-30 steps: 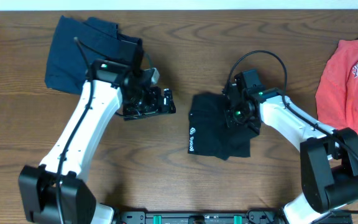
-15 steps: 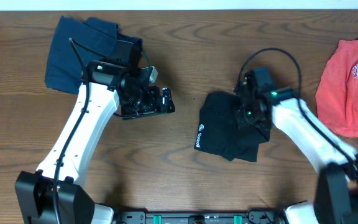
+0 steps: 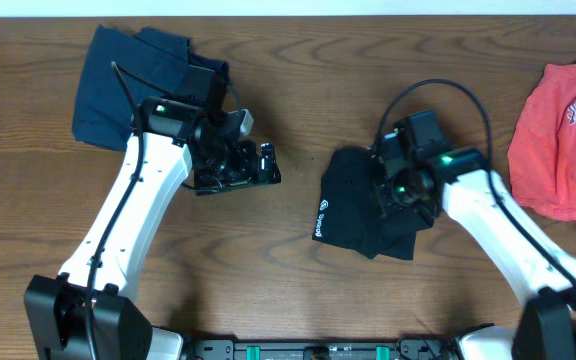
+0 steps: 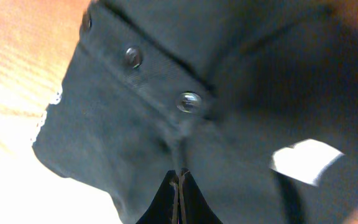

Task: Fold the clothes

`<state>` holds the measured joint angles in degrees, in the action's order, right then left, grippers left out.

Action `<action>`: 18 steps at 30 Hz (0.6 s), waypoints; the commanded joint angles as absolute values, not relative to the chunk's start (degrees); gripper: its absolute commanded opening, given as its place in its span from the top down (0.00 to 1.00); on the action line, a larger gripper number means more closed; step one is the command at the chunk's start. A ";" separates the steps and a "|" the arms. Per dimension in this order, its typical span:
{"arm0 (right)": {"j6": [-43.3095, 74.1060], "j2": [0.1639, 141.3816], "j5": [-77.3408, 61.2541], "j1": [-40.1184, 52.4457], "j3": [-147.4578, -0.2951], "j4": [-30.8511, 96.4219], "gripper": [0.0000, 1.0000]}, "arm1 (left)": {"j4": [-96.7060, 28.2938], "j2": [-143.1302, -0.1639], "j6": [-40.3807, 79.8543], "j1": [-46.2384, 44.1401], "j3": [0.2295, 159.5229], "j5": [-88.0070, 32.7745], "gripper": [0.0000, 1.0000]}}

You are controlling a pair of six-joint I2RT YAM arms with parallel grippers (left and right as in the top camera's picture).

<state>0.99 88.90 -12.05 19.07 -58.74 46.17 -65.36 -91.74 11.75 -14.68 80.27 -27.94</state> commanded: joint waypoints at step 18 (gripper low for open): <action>31.70 109.71 -26.35 16.40 -58.61 4.05 0.99 | -65.71 -91.18 10.98 -14.70 80.60 -28.05 0.01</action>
<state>25.30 109.30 -28.27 18.24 -58.63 6.44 -65.56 -91.74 11.75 -14.70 80.27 -27.94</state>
